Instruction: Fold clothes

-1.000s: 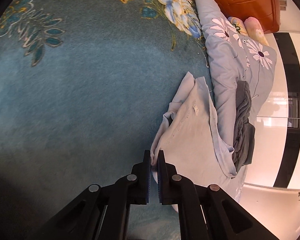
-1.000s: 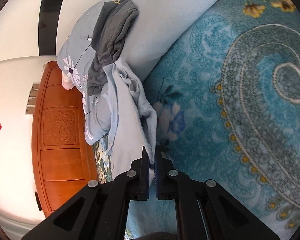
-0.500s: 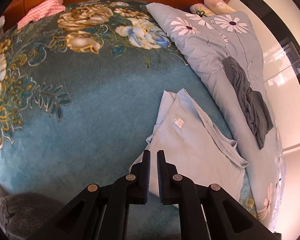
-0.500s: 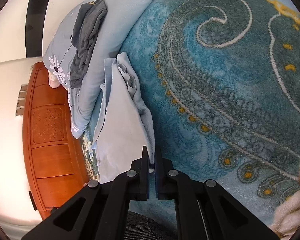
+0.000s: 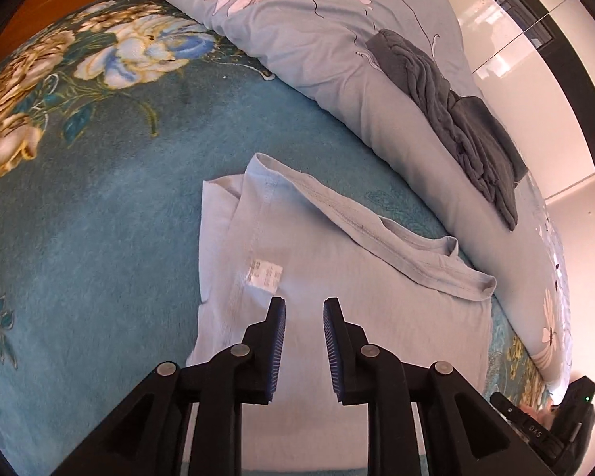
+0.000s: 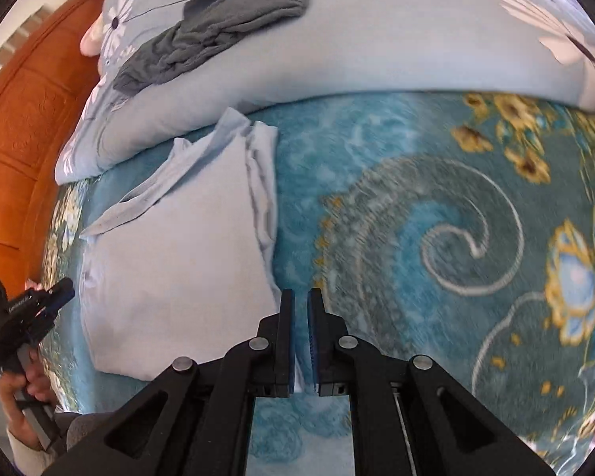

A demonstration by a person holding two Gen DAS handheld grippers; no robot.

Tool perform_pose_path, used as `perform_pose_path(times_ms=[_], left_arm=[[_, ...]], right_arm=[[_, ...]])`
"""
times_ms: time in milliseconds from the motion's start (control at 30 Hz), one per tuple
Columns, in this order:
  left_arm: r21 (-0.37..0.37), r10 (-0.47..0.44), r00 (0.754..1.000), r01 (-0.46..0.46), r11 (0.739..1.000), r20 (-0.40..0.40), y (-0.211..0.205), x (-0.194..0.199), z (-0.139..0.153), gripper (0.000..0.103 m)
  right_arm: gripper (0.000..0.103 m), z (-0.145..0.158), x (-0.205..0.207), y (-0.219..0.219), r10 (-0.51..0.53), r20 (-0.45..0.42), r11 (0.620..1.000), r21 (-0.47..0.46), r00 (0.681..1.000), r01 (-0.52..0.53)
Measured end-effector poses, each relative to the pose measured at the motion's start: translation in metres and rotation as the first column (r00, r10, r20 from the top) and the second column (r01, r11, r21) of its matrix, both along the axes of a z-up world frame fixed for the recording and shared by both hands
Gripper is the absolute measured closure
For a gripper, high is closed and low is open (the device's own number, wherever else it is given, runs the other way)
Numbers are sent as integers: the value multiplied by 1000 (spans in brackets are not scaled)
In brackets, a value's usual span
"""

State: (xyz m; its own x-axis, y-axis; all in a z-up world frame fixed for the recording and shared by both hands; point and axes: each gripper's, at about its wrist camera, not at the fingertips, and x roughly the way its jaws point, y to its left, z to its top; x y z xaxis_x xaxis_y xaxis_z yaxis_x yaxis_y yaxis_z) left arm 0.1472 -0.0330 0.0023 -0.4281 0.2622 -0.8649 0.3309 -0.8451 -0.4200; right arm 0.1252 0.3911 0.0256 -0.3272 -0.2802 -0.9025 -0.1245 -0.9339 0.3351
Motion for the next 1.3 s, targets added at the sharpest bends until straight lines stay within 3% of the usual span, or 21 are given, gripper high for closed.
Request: perform_pose_path(times_ms=[133,333,467,600,700,767,800,833,900,1000,1133,1300], left_arm=[[22,-80,997,80,997,4,-3,-35,-21,75],[14,-151,988,151,988,-21,-9,-76,-35,75],[5,-117,992,118,993,-40,-19,-95,-35,75],[33,-37,999,38,999,-37,-31,-89,-28,75],[48,-21,999,23,999,-41,-30,-68,-16,75],[91,-58,998,61,994,-33,-19,-49,-8,74],[120,-81,996,85,989,-35,-10,-38,-5,74],[145,-109,993,114,983,-39,1,-25,-1,69],[189,-192,981,195,962,-34,28,-5,4,62],[241,-278,961,267,933,11,56,10,-2,62],[308,-369,926,330,892,77,88,25,-17,61],[394,-472,870,388,834,143,124,42,-34,61]], right_arm=[[95,-8,-50,-53,163,-7,987,-1,987,-163],[95,-27,-108,-117,357,26,930,78,934,-358],[95,-23,-144,-122,337,-36,935,131,941,-330],[95,-17,-169,-99,199,-46,973,132,979,-191],[95,-5,-155,-75,155,-61,987,59,986,-152],[95,0,-130,-58,150,-63,988,39,987,-148],[90,1,-113,-47,140,-59,990,8,988,-140],[73,1,-96,-36,128,-55,991,-23,990,-130],[55,-1,-55,-10,62,-34,993,-97,997,-65],[55,-8,8,28,-55,25,981,-187,998,59],[55,-27,66,58,-221,89,919,-315,971,237],[55,-40,82,54,-274,104,846,-447,956,291]])
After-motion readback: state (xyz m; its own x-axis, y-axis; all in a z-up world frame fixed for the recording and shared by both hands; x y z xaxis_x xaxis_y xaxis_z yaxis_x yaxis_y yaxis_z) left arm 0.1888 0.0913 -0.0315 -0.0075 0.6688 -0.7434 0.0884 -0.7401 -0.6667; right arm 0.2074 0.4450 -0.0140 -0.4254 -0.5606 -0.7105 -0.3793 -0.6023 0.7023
